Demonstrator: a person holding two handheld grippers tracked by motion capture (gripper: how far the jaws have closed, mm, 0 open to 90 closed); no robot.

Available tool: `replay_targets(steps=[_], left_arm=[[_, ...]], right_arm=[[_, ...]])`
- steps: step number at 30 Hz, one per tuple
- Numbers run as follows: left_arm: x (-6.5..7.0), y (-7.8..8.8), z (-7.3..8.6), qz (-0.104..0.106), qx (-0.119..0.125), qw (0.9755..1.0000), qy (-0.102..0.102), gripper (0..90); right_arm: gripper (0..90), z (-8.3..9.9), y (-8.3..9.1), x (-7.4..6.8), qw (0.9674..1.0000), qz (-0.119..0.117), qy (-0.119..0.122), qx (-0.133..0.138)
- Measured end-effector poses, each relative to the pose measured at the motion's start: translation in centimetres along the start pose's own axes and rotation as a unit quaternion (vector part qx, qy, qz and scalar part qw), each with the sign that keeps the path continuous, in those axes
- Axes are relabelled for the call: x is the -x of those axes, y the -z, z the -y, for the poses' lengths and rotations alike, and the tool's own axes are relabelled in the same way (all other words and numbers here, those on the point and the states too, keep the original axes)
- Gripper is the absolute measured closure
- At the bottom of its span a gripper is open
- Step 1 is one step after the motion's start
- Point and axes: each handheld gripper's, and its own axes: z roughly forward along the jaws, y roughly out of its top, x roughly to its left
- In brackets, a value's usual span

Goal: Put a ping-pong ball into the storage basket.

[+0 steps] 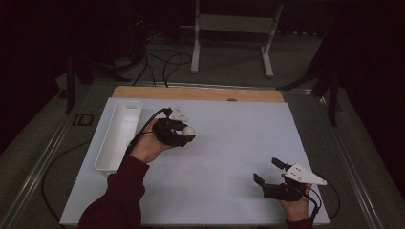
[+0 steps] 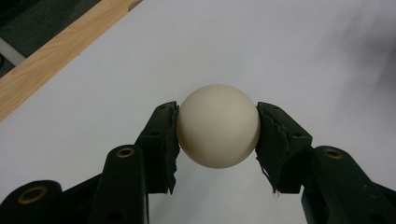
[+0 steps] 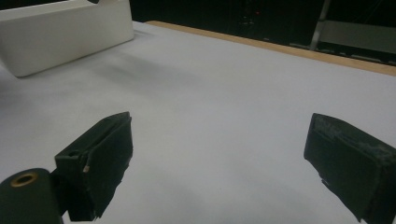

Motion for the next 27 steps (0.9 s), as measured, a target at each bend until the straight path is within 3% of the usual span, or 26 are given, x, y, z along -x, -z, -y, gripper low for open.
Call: replay_targets(steps=[27], left_arm=[[-0.8,1.4,1.2,-0.011,-0.004,0.9999,0.0,51.3]], right_arm=[[7.8,0.0,0.1,0.0,1.0,-0.001,-0.002,0.002]])
